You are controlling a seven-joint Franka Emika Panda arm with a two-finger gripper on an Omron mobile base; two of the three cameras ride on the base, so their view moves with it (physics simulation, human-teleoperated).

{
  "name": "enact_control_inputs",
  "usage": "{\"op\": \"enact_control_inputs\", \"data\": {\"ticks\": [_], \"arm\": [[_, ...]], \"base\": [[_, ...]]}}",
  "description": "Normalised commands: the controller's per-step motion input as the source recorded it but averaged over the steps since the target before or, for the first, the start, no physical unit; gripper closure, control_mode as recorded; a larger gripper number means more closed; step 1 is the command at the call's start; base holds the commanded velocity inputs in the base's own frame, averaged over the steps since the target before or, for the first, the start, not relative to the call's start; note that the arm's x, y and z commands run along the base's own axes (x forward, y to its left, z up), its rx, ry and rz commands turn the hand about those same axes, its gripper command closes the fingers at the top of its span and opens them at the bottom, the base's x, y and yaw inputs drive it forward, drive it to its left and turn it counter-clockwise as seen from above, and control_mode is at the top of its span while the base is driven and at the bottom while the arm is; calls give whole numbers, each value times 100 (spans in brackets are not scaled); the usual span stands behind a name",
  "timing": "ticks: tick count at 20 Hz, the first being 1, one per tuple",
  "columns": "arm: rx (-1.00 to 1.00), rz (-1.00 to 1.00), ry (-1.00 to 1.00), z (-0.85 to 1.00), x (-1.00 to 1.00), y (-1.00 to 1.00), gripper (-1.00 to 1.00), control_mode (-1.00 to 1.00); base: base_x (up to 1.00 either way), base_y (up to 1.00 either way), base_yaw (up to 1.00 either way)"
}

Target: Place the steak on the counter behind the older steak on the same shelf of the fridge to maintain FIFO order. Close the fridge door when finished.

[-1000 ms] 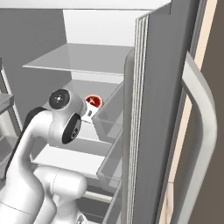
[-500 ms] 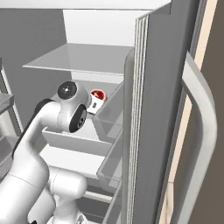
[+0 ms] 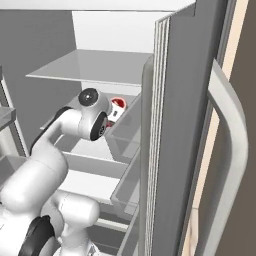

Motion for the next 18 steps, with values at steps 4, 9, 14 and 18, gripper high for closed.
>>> {"op": "enact_control_inputs", "data": {"ticks": [4,9,14,18], "arm": [[-1,0,0,-44,51,-1,100,-100],[-3,0,-6,-41,32,0,100,-100],[0,0,0,-2,44,0,100,-100],[0,0,0,-2,51,0,100,-100]], "base": [[0,0,0],[0,0,0],[0,0,0],[0,0,0]]}}
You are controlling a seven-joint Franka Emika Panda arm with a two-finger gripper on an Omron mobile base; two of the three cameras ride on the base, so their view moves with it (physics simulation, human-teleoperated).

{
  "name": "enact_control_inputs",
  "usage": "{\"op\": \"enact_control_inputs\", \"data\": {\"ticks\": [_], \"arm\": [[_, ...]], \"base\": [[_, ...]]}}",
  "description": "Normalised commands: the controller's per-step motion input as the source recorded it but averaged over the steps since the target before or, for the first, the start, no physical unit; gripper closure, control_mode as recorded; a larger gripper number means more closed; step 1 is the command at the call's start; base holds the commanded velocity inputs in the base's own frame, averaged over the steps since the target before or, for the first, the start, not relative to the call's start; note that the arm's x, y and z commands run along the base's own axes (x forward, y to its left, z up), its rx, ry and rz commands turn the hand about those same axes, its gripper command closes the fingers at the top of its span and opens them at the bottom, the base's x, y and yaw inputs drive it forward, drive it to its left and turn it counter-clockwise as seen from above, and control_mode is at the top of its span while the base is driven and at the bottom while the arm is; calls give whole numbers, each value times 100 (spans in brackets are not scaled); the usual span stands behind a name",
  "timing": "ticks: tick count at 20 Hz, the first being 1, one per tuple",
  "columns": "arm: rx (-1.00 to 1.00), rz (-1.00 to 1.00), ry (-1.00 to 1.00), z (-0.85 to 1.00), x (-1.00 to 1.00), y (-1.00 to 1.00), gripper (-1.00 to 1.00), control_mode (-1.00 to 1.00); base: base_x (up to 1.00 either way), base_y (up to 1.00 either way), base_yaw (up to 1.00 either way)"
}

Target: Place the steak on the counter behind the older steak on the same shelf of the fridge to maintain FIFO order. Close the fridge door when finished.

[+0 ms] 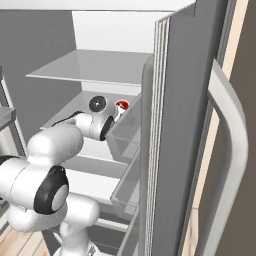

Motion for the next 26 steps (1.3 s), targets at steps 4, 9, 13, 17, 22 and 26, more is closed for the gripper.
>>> {"op": "enact_control_inputs", "data": {"ticks": [4,9,13,17,22,26], "arm": [[0,0,0,-2,51,0,100,-100],[0,0,0,-8,44,0,100,-100],[0,0,0,-17,44,0,100,-100],[0,0,0,-22,38,0,100,-100],[0,0,0,-24,33,0,100,-100],[0,0,0,-23,38,0,100,-100]], "base": [[0,0,0],[0,0,0],[0,0,0],[0,0,0],[0,0,0],[0,0,0]]}}
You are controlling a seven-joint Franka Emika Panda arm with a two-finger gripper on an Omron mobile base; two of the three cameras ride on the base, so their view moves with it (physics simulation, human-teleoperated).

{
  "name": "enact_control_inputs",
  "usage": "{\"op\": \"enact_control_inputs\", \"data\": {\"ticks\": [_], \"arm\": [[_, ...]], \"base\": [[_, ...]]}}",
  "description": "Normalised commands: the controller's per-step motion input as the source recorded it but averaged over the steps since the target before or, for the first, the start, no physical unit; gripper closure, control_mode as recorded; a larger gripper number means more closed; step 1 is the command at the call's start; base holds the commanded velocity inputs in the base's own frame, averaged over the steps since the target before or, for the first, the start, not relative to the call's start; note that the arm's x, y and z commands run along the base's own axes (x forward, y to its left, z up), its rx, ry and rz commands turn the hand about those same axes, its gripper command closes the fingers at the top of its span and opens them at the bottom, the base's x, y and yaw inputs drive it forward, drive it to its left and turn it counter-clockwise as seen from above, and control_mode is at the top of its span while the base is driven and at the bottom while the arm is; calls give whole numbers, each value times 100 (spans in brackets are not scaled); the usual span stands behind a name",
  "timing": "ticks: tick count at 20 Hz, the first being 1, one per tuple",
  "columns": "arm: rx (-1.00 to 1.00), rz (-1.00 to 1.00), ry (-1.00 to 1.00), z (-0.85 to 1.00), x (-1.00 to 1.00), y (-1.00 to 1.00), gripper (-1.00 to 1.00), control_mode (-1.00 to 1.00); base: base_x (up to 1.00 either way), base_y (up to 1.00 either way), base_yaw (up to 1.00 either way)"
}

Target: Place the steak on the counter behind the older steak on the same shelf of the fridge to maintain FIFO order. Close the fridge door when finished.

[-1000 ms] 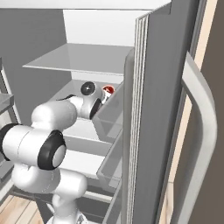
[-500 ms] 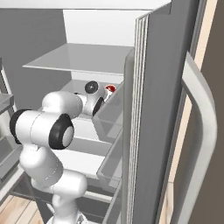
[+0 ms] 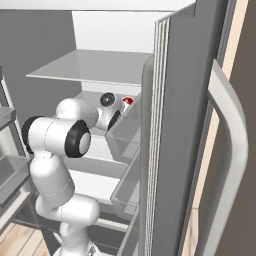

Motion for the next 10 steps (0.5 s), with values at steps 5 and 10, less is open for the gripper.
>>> {"op": "enact_control_inputs", "data": {"ticks": [5,10], "arm": [[0,1,0,-23,41,0,100,-100],[-1,0,0,-43,28,2,-100,-100]], "base": [[0,0,0],[0,0,0]]}}
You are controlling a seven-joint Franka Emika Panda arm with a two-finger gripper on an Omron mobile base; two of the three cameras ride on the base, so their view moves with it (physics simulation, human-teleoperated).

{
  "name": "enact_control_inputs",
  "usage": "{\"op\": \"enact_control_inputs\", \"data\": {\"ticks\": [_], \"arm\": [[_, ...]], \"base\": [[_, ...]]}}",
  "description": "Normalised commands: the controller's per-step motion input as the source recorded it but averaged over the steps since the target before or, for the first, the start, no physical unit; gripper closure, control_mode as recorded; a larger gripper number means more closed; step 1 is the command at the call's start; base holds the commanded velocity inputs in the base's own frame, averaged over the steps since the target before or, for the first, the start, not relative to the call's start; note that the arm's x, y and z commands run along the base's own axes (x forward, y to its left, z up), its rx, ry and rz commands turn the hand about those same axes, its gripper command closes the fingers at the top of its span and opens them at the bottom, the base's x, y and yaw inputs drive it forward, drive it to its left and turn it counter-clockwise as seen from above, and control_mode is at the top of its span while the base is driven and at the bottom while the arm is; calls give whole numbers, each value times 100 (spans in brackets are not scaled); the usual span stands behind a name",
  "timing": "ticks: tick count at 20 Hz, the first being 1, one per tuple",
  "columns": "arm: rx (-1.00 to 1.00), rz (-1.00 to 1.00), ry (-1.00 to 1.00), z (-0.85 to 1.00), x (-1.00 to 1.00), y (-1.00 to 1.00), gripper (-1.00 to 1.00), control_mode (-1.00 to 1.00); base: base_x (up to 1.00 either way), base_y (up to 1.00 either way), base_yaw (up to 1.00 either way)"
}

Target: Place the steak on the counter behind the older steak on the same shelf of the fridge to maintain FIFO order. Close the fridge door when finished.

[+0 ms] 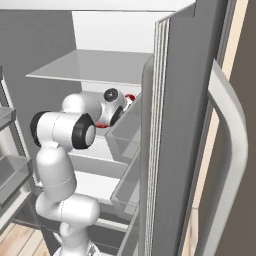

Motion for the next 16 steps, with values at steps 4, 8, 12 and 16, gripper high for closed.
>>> {"op": "enact_control_inputs", "data": {"ticks": [4,8,12,16], "arm": [[-1,0,0,-28,5,4,-100,-100],[-2,0,-6,-13,-11,4,-100,-100],[-1,0,-8,-1,-21,2,-100,-100],[0,0,-4,7,-19,0,-100,-100]], "base": [[0,0,0],[0,0,0],[0,0,0],[0,0,0]]}}
